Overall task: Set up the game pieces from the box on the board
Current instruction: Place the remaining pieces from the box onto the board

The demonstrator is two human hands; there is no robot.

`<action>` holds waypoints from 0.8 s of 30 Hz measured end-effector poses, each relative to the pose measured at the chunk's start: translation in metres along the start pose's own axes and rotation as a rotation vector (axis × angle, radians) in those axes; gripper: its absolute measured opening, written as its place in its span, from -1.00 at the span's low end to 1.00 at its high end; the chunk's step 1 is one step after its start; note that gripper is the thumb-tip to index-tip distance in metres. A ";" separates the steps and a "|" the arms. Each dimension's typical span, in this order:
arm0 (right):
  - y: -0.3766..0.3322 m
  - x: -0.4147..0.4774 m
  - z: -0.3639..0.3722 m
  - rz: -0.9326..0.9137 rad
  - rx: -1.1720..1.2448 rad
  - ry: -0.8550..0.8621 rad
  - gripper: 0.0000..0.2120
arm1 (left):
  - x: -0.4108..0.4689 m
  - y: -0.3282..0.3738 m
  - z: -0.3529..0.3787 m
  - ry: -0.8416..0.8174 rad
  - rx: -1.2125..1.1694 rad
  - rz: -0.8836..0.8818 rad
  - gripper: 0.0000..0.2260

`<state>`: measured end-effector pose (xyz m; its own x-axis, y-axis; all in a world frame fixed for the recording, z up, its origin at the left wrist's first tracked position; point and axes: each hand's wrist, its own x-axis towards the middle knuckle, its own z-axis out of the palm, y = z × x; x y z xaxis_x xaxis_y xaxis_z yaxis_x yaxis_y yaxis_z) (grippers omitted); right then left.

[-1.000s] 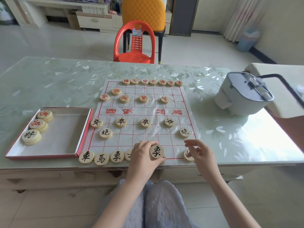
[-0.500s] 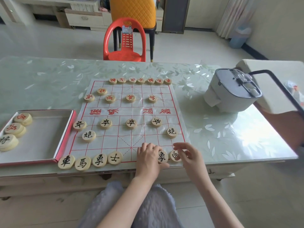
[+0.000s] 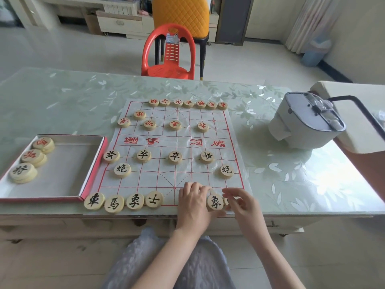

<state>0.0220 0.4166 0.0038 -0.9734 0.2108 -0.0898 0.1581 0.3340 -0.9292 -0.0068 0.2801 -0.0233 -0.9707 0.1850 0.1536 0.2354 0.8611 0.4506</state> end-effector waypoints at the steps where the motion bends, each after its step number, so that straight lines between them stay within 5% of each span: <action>1: -0.004 0.000 0.004 -0.007 0.002 -0.007 -0.74 | -0.001 -0.005 -0.006 0.037 -0.008 0.001 -0.33; 14: -0.072 0.015 0.114 -0.095 -0.059 -0.249 -0.80 | -0.036 -0.187 -0.134 0.380 -0.088 -0.378 -0.77; 24: -0.113 0.022 0.189 -0.120 -0.101 -0.346 -0.81 | -0.045 -0.305 -0.185 0.445 0.008 -0.588 -0.70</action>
<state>-0.0483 0.2098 0.0392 -0.9817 -0.1523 -0.1139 0.0379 0.4301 -0.9020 -0.0263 -0.0786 -0.0052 -0.8246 -0.5163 0.2314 -0.3198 0.7627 0.5621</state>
